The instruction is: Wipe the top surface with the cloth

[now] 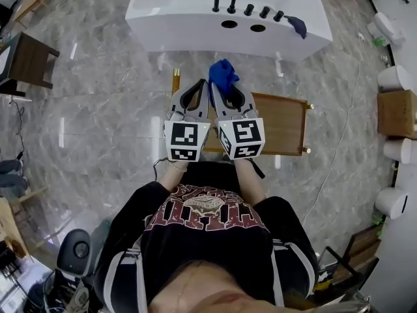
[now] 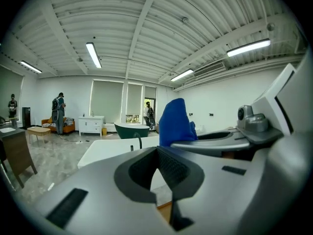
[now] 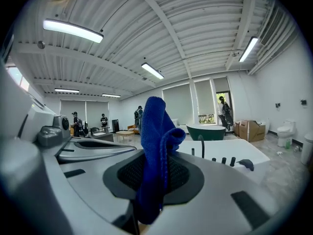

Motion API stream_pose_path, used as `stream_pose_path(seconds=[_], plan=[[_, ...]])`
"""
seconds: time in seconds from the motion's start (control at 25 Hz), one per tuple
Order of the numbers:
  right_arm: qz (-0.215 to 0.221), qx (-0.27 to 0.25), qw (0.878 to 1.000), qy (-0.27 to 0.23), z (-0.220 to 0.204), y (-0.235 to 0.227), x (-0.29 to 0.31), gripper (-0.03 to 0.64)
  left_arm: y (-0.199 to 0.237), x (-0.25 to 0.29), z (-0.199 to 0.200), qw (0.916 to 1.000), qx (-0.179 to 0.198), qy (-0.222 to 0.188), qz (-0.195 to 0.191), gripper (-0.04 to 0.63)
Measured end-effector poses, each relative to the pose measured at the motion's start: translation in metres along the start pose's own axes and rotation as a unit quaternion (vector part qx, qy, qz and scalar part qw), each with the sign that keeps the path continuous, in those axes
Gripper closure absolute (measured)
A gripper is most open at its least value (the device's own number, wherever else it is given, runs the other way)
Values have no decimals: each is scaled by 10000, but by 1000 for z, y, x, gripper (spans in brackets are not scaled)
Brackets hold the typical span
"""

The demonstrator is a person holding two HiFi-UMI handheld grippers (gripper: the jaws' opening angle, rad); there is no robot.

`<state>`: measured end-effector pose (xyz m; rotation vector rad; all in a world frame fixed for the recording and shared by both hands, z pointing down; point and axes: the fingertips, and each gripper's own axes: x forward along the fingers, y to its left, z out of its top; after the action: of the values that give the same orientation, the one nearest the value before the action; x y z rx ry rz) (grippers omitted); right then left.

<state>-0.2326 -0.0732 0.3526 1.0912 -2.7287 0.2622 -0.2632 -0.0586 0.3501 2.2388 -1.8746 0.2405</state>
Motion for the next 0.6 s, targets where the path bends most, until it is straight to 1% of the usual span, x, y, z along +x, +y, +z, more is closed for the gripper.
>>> stream_pose_path(seconds=[0.28,0.4,0.48,0.6], plan=[[-332,93,9992,184,-24,10,20,531,22,4,-27,9993,-98,177,-317,548],[-475,179,9983,293,-38,4,25,531,28,8,-49,9985,-128,377,-378,548],[-498,233,9978,375,-49,-3,29,531,32,11,-69,9976,-156,585,-327,548],[-391,239,9974,559,-67,-10,35,531,35,12,-100,9953,-294,915,-150,548]])
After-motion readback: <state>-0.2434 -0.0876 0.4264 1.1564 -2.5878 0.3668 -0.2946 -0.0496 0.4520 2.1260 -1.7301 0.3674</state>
